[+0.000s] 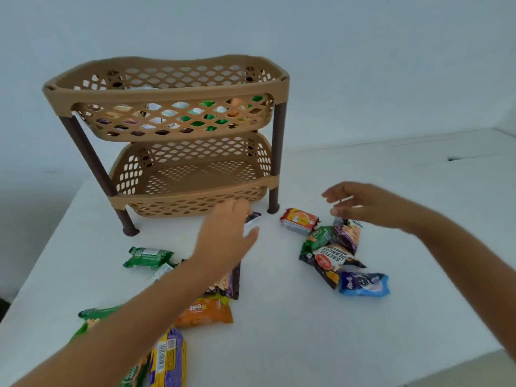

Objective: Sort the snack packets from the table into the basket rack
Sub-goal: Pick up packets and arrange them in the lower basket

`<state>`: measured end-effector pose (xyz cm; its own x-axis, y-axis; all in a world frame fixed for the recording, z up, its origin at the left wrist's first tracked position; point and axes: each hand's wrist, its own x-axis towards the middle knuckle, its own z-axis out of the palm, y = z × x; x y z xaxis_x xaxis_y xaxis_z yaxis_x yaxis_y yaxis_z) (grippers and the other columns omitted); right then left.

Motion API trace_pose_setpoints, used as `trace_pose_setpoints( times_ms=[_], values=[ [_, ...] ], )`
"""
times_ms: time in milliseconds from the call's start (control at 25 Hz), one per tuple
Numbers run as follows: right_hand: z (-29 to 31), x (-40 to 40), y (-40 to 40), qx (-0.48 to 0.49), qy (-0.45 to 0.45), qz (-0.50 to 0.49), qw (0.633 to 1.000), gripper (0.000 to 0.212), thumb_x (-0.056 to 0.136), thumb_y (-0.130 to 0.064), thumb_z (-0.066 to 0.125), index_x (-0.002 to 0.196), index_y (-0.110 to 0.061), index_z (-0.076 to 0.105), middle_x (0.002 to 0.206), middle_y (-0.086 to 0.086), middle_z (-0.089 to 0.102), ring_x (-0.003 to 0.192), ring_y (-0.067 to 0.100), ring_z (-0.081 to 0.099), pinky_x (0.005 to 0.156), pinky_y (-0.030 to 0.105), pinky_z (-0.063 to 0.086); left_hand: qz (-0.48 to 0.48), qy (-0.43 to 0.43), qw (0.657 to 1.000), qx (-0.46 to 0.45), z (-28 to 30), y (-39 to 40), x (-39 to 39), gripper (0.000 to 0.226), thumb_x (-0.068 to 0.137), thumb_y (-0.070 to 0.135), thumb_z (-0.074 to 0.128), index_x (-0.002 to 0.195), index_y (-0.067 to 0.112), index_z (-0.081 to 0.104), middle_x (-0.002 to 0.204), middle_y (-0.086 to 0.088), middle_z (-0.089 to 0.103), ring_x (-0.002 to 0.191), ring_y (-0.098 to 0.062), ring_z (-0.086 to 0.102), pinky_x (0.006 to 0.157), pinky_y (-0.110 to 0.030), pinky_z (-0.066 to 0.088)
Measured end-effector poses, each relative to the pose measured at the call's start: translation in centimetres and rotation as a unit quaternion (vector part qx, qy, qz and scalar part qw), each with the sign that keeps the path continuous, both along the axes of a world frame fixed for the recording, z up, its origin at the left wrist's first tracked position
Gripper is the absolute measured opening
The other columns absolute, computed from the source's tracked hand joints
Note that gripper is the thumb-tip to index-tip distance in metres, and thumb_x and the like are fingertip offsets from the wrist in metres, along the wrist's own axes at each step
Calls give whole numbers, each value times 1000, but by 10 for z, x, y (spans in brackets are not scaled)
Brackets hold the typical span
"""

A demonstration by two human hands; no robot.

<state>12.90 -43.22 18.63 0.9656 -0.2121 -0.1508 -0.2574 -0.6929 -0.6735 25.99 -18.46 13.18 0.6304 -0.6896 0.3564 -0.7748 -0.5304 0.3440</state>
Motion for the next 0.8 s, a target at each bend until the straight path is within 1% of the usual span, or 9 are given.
trace_pose_setpoints(
  times_ms=[80,120,160,240,320,440,520,600,800],
  values=[
    [-47,2,-26,0,-4,-127,992,34,86,-27,62,119,-25,55,129,5,55,108,20,57,87,29,48,-44,50,997,25,-20,-32,-28,34,87,37,54,114,16,48,112,-4,52,100,-18,47,87,-31,41],
    [-68,3,-36,-8,-6,-196,981,38,88,-26,61,124,-20,52,132,11,53,112,25,56,94,33,45,-64,67,995,48,-29,-47,-40,40,88,40,53,119,16,46,117,-5,50,106,-20,47,90,-34,41],
    [-86,3,-42,-17,-5,-251,968,42,89,-28,59,128,-17,49,133,14,53,115,28,55,96,34,41,-84,72,991,73,-38,-60,-51,47,88,42,52,125,17,41,123,-7,47,111,-22,46,92,-36,41],
    [-115,1,-46,-14,5,-300,954,48,90,-34,55,134,-19,43,135,15,53,114,30,56,93,30,39,-124,63,983,116,-56,-76,-67,59,86,47,51,135,21,31,135,-8,39,119,-24,42,96,-37,40],
    [-132,3,-44,8,4,-295,955,55,90,-38,53,140,-21,36,134,13,53,113,29,56,91,30,39,-137,47,977,155,-74,-84,-73,69,84,53,52,140,26,23,144,-8,31,126,-25,37,99,-39,38],
    [-143,6,-39,37,-5,-261,965,74,86,-40,59,146,-18,22,122,15,52,111,27,54,95,36,42,-59,70,978,190,-91,-94,-75,76,83,63,46,143,24,20,146,-8,31,127,-25,38,99,-38,40],
    [-148,10,-39,24,9,-261,965,76,83,-39,62,146,-22,23,137,18,41,118,33,51,101,43,42,3,101,977,189,-97,-104,-77,77,84,65,40,142,19,22,141,-8,37,122,-23,43,95,-35,43],
    [-152,11,-41,-25,26,-258,965,73,81,-38,63,144,-27,27,148,18,26,126,37,43,106,46,37,25,126,975,179,-100,-114,-84,73,86,63,38,139,16,26,135,-9,42,119,-22,45,92,-34,45],
    [-161,6,-44,-41,9,-238,970,71,81,-34,63,143,-30,29,153,13,16,121,36,49,99,46,45,13,148,977,153,-108,-127,-100,67,89,57,40,139,15,25,135,-11,40,117,-24,45,91,-34,45]
  ],
)
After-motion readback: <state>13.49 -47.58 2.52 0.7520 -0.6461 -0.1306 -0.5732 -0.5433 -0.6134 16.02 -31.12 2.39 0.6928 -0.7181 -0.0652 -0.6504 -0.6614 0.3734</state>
